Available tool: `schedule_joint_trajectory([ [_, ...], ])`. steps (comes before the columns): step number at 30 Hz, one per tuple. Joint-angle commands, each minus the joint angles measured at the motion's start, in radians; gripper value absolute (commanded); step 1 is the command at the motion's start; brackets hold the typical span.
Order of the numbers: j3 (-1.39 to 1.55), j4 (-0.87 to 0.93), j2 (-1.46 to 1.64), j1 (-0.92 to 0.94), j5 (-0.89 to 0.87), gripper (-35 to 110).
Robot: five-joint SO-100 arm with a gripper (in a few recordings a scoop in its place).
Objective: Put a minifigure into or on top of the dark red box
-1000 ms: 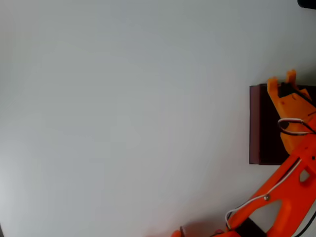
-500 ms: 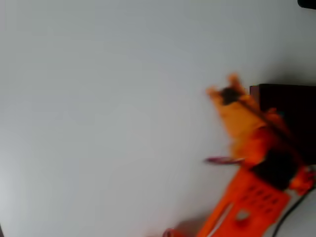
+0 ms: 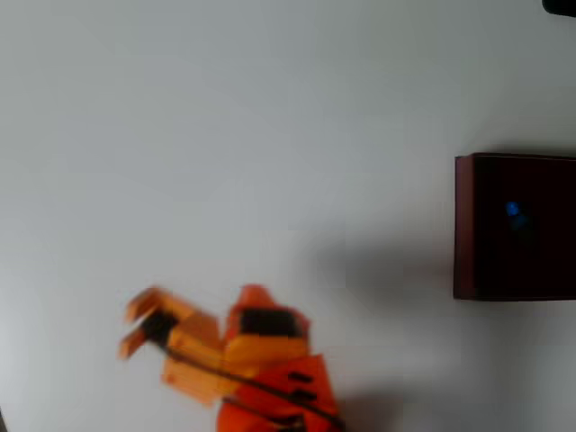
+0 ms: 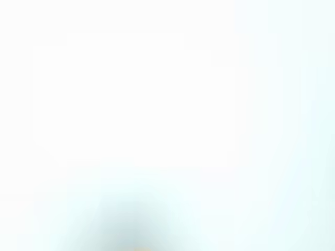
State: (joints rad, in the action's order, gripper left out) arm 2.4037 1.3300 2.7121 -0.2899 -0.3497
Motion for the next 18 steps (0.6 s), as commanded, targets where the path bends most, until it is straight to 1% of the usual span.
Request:
schedule_joint_trajectory([
  [1,0.141,-0.052,0.199,-0.146,0.100,0],
  [4,0.278,-0.035,0.437,-0.206,0.210,0],
  [6,0.351,0.021,0.624,-0.222,0.252,0],
  [8,0.368,0.071,0.643,-0.242,0.273,0],
  [14,0.494,0.061,0.698,-0.351,0.318,0],
  [18,0.592,0.015,0.699,-0.371,0.218,0],
])
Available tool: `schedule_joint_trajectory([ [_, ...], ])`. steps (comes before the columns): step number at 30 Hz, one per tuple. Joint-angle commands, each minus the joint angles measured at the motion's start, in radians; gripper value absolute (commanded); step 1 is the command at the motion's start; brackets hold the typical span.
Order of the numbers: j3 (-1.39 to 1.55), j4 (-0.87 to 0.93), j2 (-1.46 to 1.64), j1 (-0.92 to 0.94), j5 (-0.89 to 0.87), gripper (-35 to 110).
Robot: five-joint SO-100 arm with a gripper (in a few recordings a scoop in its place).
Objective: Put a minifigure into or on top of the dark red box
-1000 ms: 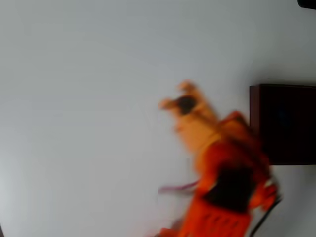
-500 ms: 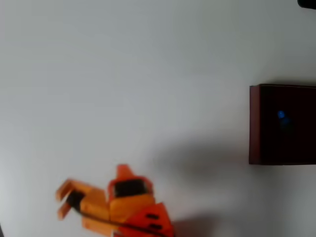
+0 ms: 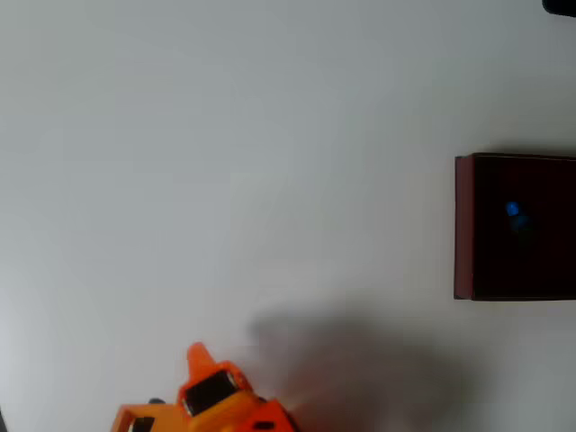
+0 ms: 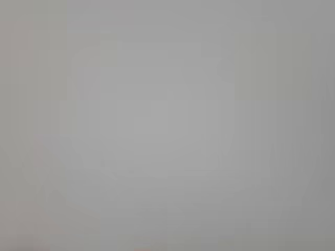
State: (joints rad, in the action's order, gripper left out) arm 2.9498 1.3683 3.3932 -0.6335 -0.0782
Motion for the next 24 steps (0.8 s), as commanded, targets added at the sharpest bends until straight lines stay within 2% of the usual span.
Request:
schedule_joint_trajectory([
  [1,0.066,-0.029,0.018,-0.031,-0.034,0],
  [5,0.075,-0.026,0.018,-0.071,0.052,0],
  [13,0.074,-0.020,0.018,-0.112,0.080,0],
  [18,0.072,-0.014,0.018,-0.160,0.103,12],
  [24,0.071,-0.014,0.018,-0.173,0.095,0],
])
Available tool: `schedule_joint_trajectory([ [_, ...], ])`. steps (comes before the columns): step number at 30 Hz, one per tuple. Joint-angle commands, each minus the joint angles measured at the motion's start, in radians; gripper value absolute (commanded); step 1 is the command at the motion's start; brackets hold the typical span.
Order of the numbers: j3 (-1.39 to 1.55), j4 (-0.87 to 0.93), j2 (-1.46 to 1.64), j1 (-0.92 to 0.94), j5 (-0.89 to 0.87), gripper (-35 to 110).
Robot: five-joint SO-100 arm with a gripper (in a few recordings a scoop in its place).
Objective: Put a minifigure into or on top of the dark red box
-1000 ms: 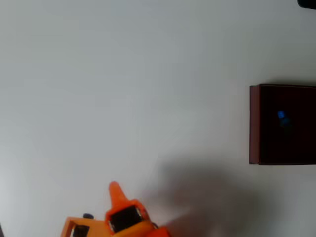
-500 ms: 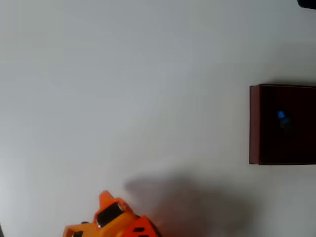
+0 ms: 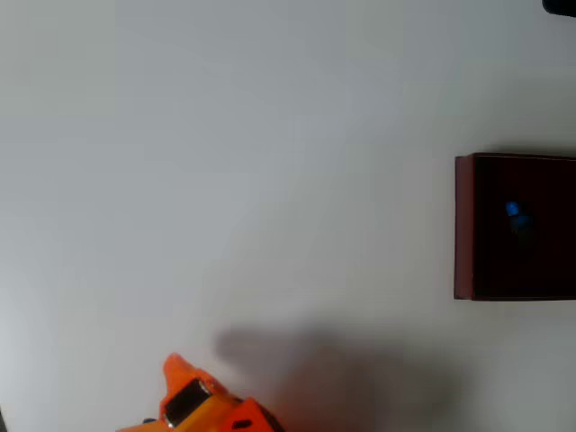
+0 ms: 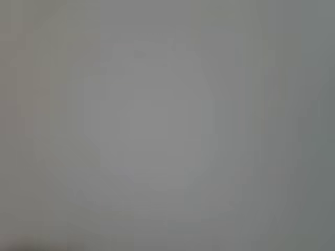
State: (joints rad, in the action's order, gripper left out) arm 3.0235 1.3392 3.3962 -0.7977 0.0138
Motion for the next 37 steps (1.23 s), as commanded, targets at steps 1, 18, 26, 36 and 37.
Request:
schedule_joint_trajectory([
  [1,-0.003,0.015,0.015,-0.009,-0.011,0],
  [18,-0.003,0.017,0.015,-0.009,-0.014,0],
  [26,-0.003,0.017,0.015,-0.009,-0.015,0],
  [36,-0.003,0.017,0.015,-0.009,-0.015,0],
  [37,-0.003,0.017,0.015,-0.009,-0.015,0],
])
